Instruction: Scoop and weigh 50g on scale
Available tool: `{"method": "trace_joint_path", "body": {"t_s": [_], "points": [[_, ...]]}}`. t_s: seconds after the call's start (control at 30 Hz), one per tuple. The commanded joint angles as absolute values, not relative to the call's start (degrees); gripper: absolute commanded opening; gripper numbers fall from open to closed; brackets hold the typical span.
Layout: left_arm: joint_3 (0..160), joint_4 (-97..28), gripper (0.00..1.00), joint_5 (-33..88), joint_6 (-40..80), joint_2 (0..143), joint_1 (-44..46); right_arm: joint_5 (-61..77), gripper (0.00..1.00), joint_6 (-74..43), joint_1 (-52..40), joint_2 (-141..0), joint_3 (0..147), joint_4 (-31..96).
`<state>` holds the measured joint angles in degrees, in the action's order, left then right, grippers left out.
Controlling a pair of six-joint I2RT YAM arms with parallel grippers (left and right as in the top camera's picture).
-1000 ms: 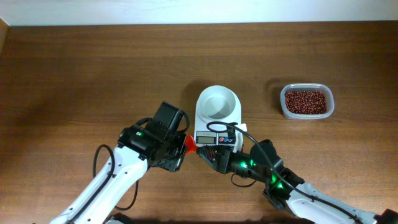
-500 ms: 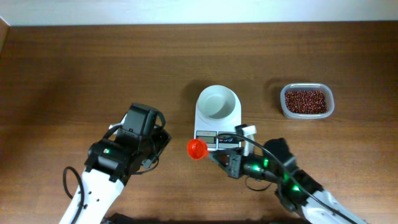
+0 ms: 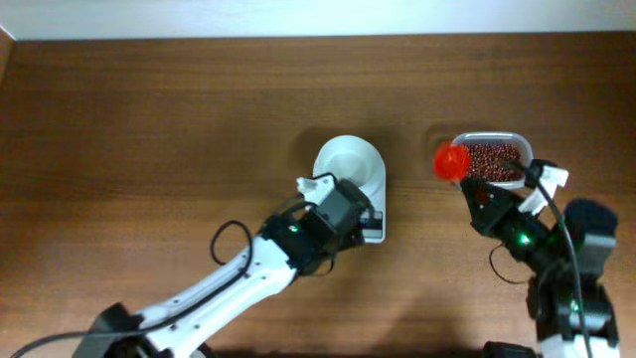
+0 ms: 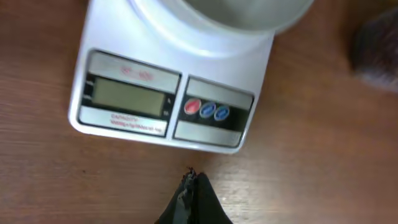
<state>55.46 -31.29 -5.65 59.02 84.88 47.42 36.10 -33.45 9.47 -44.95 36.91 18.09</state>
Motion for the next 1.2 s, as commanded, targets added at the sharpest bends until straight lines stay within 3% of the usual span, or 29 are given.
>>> {"method": "trace_joint_path", "body": {"t_s": [0.0, 0.27, 1.17], "points": [[55.59, -28.97, 0.0, -9.98, 56.84, 88.27, 49.52, 33.8, 0.04, -23.81, 9.82, -52.31, 48.47, 25.5], [55.59, -20.12, 0.0, -15.0, 56.9, 99.09, 49.63, 33.8, 0.04, -23.09, 9.82, -56.95, 51.05, 25.78], [55.59, -16.51, 0.0, -14.81, 56.97, 104.31, 49.34, 33.8, 0.04, -22.7, 9.82, -56.95, 51.05, 26.83]]}}
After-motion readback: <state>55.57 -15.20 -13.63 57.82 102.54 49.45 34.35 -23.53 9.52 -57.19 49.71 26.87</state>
